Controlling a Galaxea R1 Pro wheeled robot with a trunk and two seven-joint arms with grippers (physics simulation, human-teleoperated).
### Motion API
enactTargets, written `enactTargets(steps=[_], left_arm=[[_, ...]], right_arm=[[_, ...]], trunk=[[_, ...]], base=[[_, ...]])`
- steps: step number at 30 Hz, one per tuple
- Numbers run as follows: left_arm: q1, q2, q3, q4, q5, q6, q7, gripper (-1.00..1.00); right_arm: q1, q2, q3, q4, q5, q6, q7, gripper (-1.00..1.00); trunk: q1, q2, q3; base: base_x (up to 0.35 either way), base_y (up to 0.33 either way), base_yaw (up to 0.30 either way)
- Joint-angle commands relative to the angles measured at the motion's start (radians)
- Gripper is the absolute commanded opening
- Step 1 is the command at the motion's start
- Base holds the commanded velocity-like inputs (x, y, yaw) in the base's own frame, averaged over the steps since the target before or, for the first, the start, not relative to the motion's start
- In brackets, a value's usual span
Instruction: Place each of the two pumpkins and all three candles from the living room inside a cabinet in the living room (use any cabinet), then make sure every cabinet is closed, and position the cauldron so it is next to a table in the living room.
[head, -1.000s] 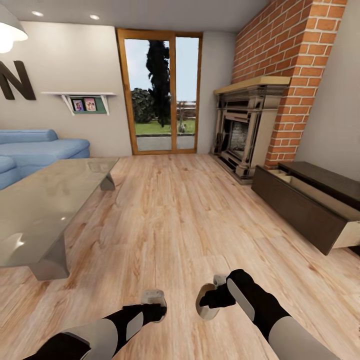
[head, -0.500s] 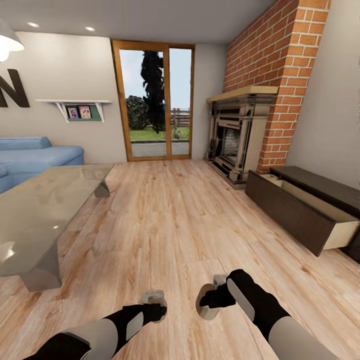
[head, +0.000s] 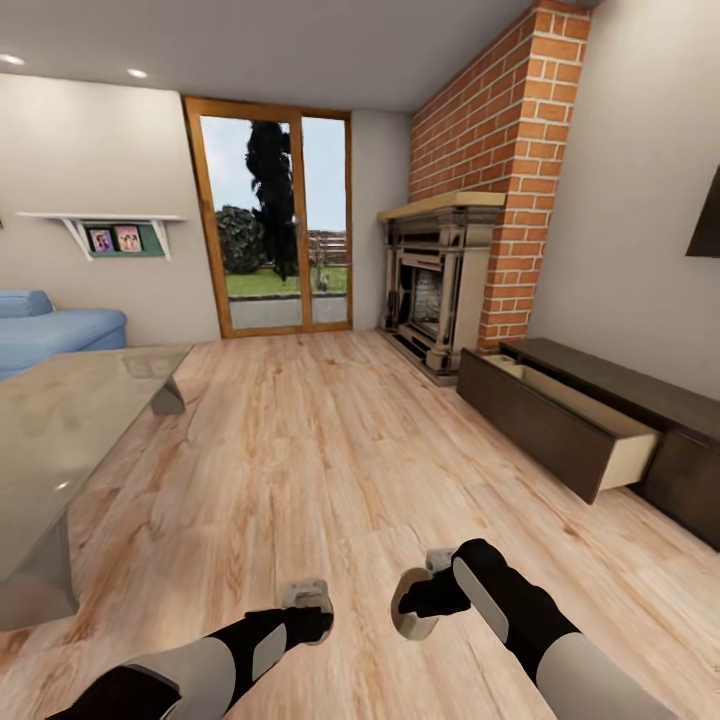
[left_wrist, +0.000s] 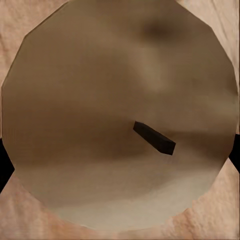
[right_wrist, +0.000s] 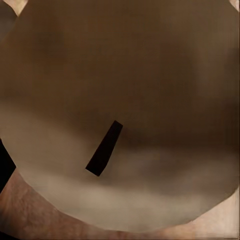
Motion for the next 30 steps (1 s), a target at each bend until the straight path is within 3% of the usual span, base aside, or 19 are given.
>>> enactTargets(steps=[1, 17, 30], left_arm=[[-0.001, 0.0, -0.008, 0.003, 0.01, 0.001, -0.004, -1.0], [-0.001, 0.0, -0.009, 0.003, 0.01, 0.001, -0.004, -1.0], [-0.001, -0.001, -0.008, 0.003, 0.01, 0.0, -0.004, -1.0]], right_arm=[[-0.001, -0.001, 0.003, -0.001, 0.002, 0.003, 0.003, -1.0], [-0.001, -0.001, 0.0, 0.004, 0.005, 0.003, 0.003, -1.0], [-0.001, -0.001, -0.001, 0.027, 0.003, 0.003, 0.003, -1.0]], trunk=[[-0.001, 0.0, 0.003], [-0.008, 0.004, 0.061], [-0.013, 0.006, 0.088]], base=[[0.0, 0.0, -0.293], [0.0, 0.0, -0.286], [0.0, 0.0, -0.111]])
